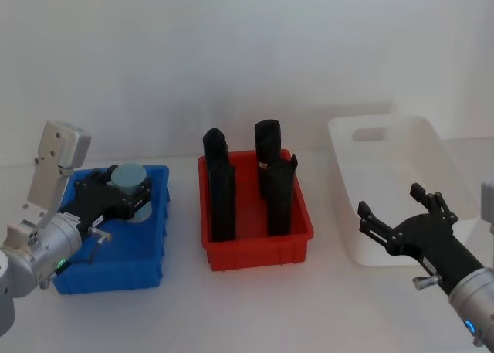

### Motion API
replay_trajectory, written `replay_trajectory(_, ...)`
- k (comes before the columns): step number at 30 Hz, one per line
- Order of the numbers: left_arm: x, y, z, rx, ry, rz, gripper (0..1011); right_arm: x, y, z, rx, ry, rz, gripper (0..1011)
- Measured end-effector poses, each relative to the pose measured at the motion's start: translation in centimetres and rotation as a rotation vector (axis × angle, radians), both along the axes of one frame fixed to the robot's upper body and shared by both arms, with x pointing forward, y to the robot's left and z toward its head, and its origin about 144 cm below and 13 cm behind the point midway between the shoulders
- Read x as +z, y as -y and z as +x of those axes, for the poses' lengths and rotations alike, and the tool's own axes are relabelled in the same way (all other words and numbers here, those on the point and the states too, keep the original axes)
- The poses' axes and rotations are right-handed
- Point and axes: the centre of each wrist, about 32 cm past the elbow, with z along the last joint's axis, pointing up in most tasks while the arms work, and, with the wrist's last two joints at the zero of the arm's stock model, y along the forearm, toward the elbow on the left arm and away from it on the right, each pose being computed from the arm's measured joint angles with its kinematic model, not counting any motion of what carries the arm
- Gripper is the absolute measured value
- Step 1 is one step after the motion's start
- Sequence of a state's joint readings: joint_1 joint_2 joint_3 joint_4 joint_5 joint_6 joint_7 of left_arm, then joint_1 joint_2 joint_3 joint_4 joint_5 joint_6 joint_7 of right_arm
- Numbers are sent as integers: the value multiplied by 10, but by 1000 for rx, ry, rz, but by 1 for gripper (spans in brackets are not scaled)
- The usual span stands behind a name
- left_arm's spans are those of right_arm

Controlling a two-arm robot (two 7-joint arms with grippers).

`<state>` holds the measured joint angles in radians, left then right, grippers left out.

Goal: Pick the cotton swabs from the blue box and place them into the white box.

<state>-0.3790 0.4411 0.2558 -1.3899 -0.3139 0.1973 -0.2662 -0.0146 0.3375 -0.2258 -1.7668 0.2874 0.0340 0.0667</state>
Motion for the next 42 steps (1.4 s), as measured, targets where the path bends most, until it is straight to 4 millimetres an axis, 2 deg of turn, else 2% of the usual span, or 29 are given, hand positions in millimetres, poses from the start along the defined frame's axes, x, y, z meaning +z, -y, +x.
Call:
replay_trajectory(7, 24, 6, -3, -98, 17, -9, 671, 0, 0, 0, 0, 0, 0, 1002)
replay_trajectory(23, 62, 17, -1, -330, 28, -51, 671, 0, 0, 0, 0, 0, 0, 1002)
replay_trajectory(42, 80, 27, 1, -462, 31, -80, 671, 0, 0, 0, 0, 0, 0, 1002)
